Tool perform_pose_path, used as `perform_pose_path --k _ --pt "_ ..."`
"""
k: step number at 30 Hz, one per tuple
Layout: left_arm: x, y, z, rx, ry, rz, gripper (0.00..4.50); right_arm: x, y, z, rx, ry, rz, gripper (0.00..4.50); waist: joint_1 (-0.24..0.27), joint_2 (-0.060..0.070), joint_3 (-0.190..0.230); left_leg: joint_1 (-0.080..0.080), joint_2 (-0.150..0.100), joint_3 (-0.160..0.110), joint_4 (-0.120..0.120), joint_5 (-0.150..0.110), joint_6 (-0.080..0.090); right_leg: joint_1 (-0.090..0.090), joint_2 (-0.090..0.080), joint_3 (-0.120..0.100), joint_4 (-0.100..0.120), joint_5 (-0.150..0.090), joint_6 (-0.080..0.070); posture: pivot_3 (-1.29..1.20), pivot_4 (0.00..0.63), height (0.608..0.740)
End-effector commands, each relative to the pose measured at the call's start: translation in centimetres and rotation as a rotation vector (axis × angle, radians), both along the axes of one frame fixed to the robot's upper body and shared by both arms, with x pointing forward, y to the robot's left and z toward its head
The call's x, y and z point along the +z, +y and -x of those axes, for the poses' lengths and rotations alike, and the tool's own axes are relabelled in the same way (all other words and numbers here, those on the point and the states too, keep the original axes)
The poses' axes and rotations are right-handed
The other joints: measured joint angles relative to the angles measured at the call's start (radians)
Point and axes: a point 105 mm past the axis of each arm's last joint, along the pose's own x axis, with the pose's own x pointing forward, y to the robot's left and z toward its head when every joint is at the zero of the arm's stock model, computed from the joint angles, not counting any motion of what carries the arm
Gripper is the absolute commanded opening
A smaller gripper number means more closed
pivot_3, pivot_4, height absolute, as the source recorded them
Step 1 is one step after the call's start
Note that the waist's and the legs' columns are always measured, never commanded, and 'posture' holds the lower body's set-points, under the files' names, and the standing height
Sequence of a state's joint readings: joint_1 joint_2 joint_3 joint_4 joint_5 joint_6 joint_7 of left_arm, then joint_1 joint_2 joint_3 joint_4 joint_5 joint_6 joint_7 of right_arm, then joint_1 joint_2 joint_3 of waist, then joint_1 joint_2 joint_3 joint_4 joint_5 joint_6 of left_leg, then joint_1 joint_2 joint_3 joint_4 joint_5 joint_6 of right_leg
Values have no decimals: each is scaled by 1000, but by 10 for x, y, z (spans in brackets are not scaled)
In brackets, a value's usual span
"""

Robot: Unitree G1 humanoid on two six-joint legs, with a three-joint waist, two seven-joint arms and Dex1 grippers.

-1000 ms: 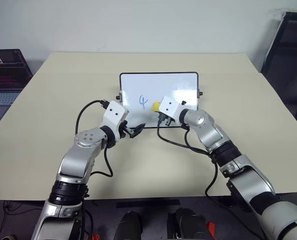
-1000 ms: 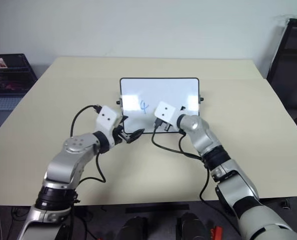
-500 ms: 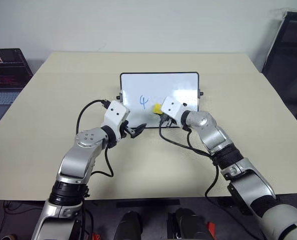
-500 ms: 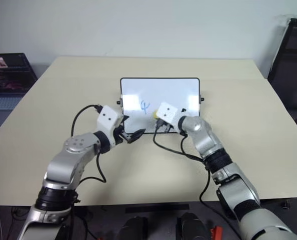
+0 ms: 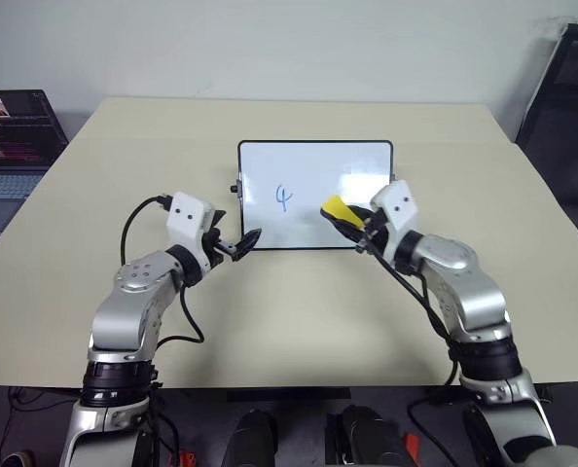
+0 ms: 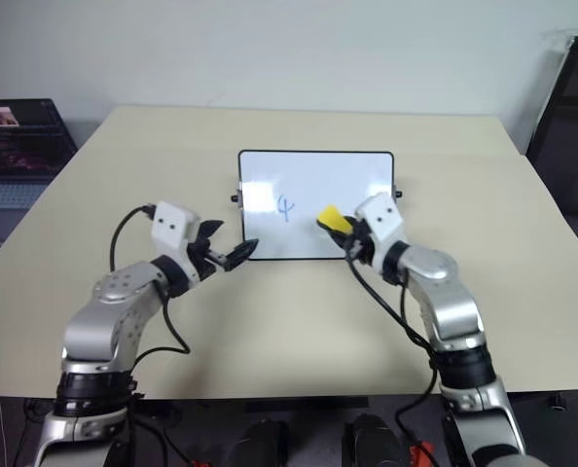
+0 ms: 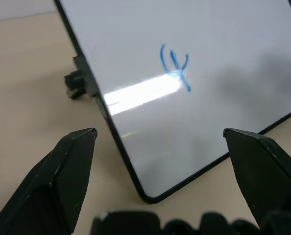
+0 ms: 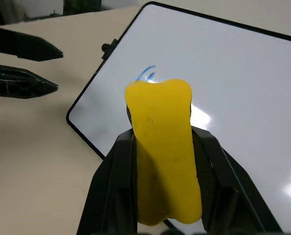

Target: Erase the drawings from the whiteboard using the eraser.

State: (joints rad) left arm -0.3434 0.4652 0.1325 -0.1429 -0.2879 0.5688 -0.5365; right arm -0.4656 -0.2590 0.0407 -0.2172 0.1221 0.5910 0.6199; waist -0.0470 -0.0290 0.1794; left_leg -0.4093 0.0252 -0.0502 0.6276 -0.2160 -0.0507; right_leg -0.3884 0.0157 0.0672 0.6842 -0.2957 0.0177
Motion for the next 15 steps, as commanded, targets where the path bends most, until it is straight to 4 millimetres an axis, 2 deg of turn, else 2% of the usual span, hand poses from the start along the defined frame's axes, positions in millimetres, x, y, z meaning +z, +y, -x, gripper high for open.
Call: perform_pose_path --k 1,8,15 --pt "14 1 5 -7 -70 56 4500 7 -12 15 -30 -54 -49 1123 1 0 0 0 0 0 0 0 0 0 0 0 -1 0 0 0 150 740" --pt "26 -3 5 12 -114 85 4500 -12 -29 17 -117 -76 -78 1123 -1 0 0 0 0 2 0 0 0 0 0 0 -2 -1 1 0 150 740" --pt "36 5 3 52 -150 84 4500 -9 -24 16 -94 -77 -100 1123 0 0 0 0 0 2 0 0 0 1 1 0 -2 0 1 0 150 740"
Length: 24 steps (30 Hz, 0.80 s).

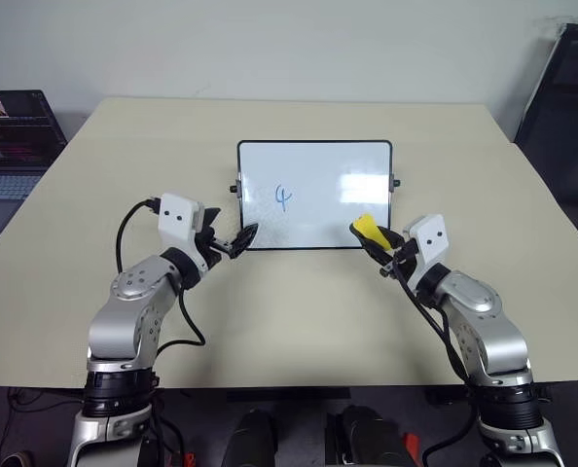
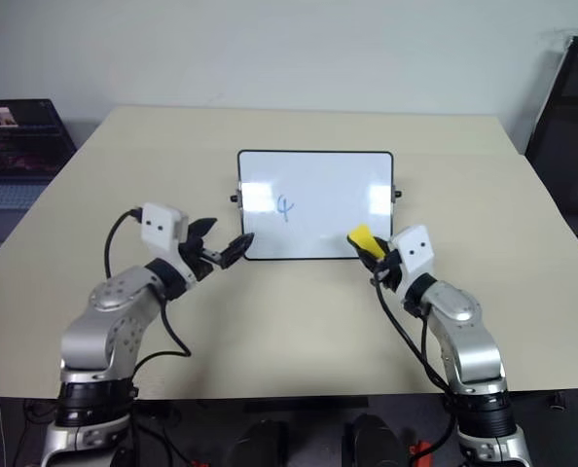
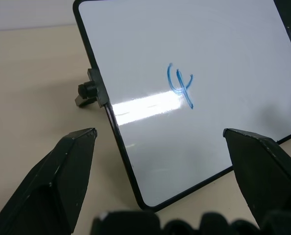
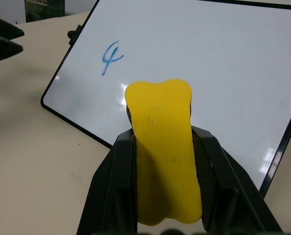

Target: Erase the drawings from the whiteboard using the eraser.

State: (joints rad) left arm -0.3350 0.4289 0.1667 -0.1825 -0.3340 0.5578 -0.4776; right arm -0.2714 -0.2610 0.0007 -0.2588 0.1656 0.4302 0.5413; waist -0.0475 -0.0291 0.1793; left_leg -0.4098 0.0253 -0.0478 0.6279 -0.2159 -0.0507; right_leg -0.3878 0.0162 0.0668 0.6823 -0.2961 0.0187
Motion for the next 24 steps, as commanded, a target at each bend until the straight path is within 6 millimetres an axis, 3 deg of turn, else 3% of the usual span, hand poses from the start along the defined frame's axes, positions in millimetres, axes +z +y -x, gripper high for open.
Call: perform_pose_path --k 1,11,18,24 --pt "25 6 2 19 -96 9 4500 17 5 -1 22 -58 -24 1123 0 0 0 0 0 0 0 0 0 0 0 0 0 0 0 0 150 740" --pt "14 19 1 45 -72 -41 4500 57 47 -17 109 -167 138 1123 0 0 0 0 0 0 0 0 0 0 0 -1 0 0 -1 0 150 740" --pt "14 18 -8 10 -70 -94 4500 75 93 -48 162 -201 192 1123 -1 0 0 0 0 0 0 0 0 0 0 -1 0 1 -1 0 150 740" --pt "9 8 -11 -52 -57 -148 4500 66 119 -75 198 -187 263 1123 -1 0 0 0 0 0 0 0 0 0 -1 -2 0 1 -1 0 150 740"
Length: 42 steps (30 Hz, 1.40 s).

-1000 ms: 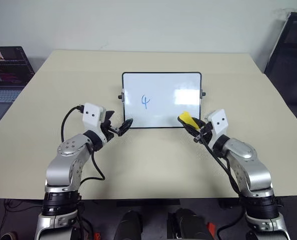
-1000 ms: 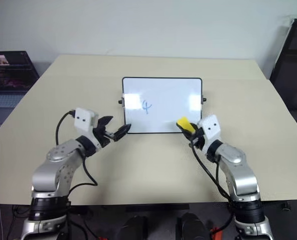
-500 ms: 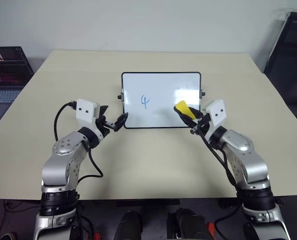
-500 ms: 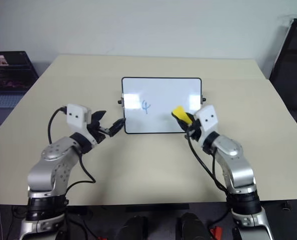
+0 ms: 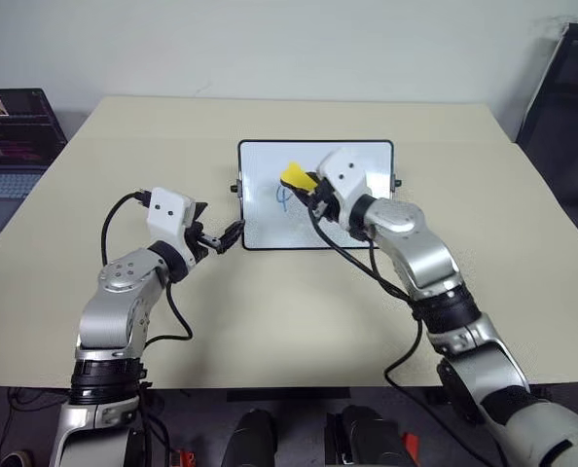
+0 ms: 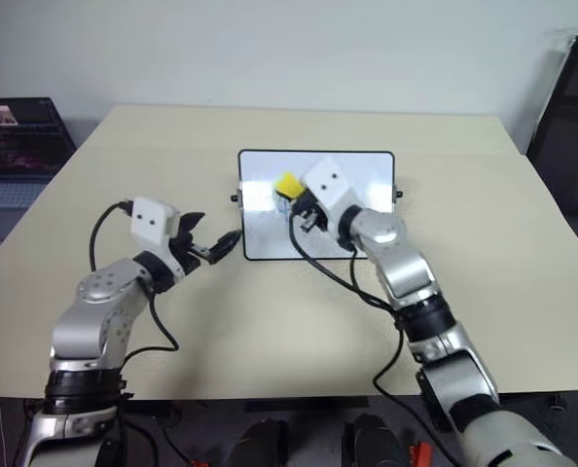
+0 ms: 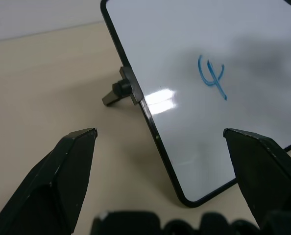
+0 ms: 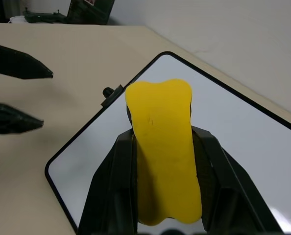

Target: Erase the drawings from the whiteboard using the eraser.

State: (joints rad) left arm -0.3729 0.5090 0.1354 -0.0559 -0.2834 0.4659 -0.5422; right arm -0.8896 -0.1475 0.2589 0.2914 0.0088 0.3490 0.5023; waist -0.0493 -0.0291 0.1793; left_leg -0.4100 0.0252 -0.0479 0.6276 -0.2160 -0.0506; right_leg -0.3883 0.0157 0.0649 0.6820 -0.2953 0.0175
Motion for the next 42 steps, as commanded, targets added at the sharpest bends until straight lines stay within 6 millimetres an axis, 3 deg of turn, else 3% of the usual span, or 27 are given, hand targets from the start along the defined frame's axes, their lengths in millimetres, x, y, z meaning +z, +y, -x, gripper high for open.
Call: perform_pose_path --k 1,7,15,24,34,38,42 --pt "13 -8 -1 -54 -50 -44 4500 6 11 -10 21 -47 42 1123 1 0 0 0 0 0 0 0 0 0 0 0 0 0 0 0 150 740" --pt "8 -13 0 -114 -24 -103 4500 6 17 -28 3 -71 134 1123 -1 0 0 -1 0 -1 0 0 0 -1 0 0 0 0 0 0 150 740" --pt "6 -16 -2 -139 -14 -116 4500 4 30 -33 24 -106 199 1123 -4 0 0 -1 0 -2 0 0 0 -1 0 0 1 0 0 0 150 740" --pt "4 -20 2 -172 -15 -121 4500 -39 21 -30 78 -13 383 1123 -4 1 0 -1 0 -3 0 0 0 -1 0 0 1 0 0 0 150 740" --pt "0 -28 6 -210 -8 -123 4500 -1 23 -44 -28 -114 285 1123 -5 1 0 -1 0 -3 1 0 0 -2 0 0 5 0 0 0 150 740" --pt "-1 -28 6 -211 -8 -123 4500 -18 19 -43 2 -29 340 1123 -6 1 0 0 0 -3 1 0 0 -2 0 0 5 0 -1 0 150 740" --pt "-2 -27 7 -209 -5 -125 4500 -43 16 -29 133 74 439 1123 -6 1 0 0 0 -2 1 0 0 -2 0 0 6 0 -1 0 150 740"
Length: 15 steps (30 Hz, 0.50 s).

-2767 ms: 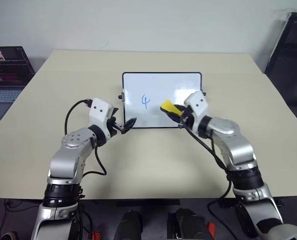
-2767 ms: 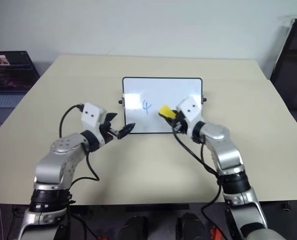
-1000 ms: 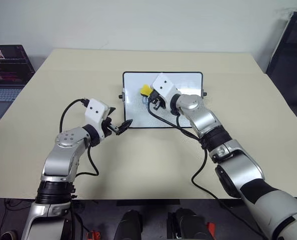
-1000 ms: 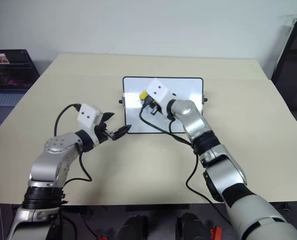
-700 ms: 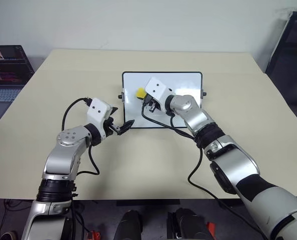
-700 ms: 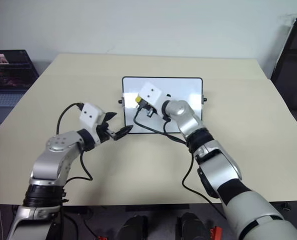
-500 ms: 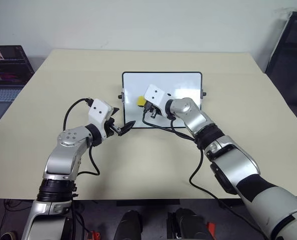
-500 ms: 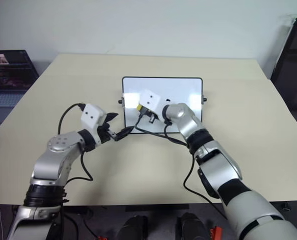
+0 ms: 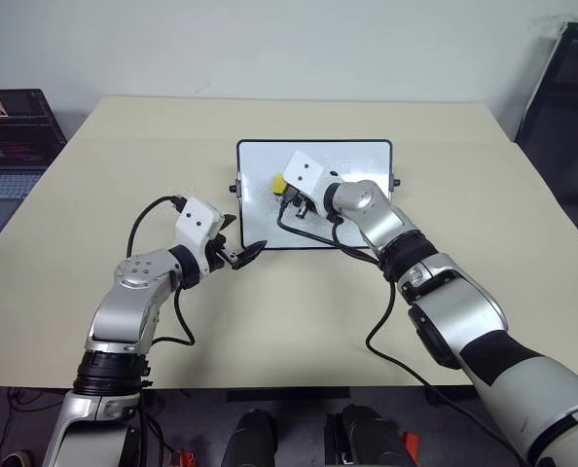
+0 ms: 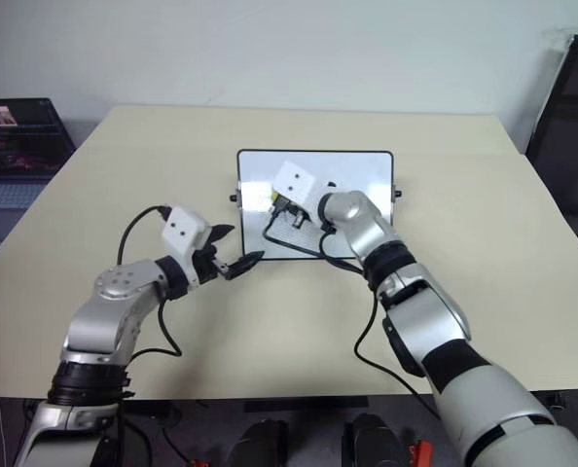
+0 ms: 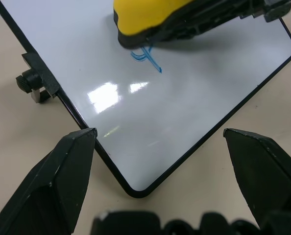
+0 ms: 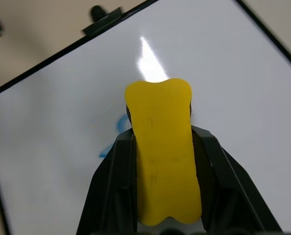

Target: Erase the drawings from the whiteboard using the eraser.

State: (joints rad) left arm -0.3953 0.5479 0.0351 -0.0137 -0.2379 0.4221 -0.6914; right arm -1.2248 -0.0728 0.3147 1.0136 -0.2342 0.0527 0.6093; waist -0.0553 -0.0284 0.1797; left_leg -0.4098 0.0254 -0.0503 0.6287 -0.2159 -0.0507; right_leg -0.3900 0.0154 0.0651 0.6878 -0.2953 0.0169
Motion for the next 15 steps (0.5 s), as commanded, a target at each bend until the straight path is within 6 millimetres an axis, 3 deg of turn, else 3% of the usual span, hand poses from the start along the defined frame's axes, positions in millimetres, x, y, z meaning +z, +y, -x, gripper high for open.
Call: perform_pose_path --k 1,5,8,10,15 --pt "11 -3 3 -23 -55 -11 4500 -15 -2 12 82 76 73 1123 0 0 0 0 0 0 0 0 0 0 0 0 0 0 0 0 150 740" --pt "10 -4 3 -25 -54 -12 4500 -8 0 11 79 6 78 1123 -1 0 0 1 0 0 0 0 0 0 0 0 2 0 0 0 150 740" --pt "10 -5 3 -30 -54 -14 4500 30 -8 -10 -62 -186 -7 1123 -1 0 0 2 0 0 1 0 0 0 0 0 4 0 0 0 150 740" --pt "10 -4 3 -31 -54 -15 4500 38 -11 -14 -96 -229 -22 1123 0 0 0 2 0 0 1 0 0 0 0 0 5 0 0 0 150 740" --pt "9 -4 3 -32 -54 -16 4500 8 -10 -7 -27 -107 57 1123 -2 0 0 2 0 1 0 0 0 0 0 0 3 0 0 0 150 740"
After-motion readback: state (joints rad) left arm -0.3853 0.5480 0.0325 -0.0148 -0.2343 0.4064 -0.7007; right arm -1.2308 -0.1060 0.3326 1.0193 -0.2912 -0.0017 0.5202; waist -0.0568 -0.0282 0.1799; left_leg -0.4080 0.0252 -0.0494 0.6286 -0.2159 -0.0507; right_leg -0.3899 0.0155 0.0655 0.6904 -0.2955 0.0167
